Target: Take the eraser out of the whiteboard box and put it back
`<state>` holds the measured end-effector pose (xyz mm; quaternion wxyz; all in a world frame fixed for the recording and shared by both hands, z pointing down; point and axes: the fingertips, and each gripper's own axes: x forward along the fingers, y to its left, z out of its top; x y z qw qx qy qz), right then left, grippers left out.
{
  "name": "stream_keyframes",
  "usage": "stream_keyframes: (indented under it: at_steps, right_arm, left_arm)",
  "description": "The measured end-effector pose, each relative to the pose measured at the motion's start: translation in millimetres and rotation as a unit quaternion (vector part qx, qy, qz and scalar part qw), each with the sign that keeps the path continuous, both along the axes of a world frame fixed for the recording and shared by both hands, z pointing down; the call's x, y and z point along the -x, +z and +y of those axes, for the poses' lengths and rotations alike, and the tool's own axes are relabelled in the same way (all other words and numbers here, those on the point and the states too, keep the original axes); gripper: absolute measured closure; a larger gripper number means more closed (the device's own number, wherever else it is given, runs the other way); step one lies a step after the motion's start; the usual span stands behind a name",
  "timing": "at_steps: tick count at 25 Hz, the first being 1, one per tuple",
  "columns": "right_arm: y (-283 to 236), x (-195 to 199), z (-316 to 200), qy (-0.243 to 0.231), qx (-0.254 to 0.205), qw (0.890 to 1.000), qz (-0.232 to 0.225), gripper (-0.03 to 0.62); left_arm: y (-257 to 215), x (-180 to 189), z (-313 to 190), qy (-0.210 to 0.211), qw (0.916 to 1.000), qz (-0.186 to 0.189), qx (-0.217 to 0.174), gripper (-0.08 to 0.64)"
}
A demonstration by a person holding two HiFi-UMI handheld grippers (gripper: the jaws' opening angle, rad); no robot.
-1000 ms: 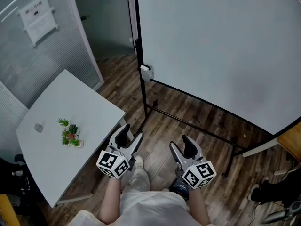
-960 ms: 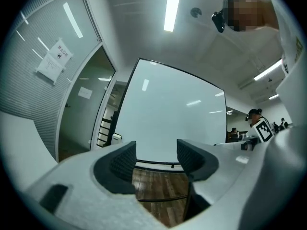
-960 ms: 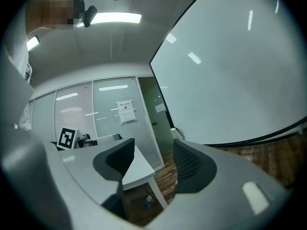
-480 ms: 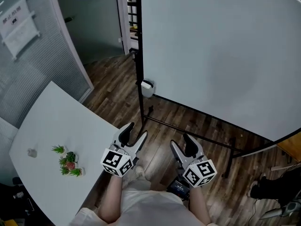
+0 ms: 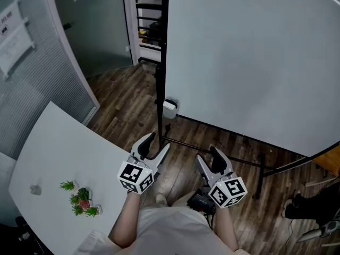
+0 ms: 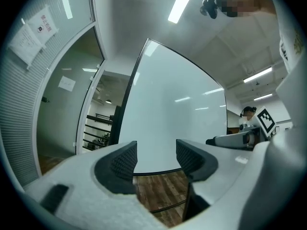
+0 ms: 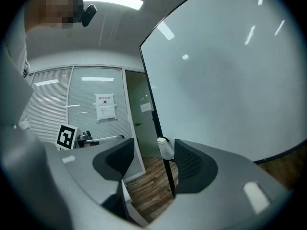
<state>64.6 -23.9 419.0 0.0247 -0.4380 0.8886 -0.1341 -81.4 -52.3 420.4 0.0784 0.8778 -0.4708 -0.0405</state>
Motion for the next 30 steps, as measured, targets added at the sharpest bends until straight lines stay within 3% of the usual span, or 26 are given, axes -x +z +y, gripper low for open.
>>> stream_keyframes:
  at_steps: [9, 30]
  right_arm:
    - [4, 15, -26, 0.011, -0.001, 1.000, -0.004, 0.331]
    - [22, 14, -102, 0.005, 0.020, 1.000, 0.002, 0.333]
  left_arm:
    - [1, 20, -36, -0.004, 1.0000, 0.003, 0.004, 0.319]
    - [28, 8, -120, -0.007, 0.9981, -0.051, 0.033, 0.336]
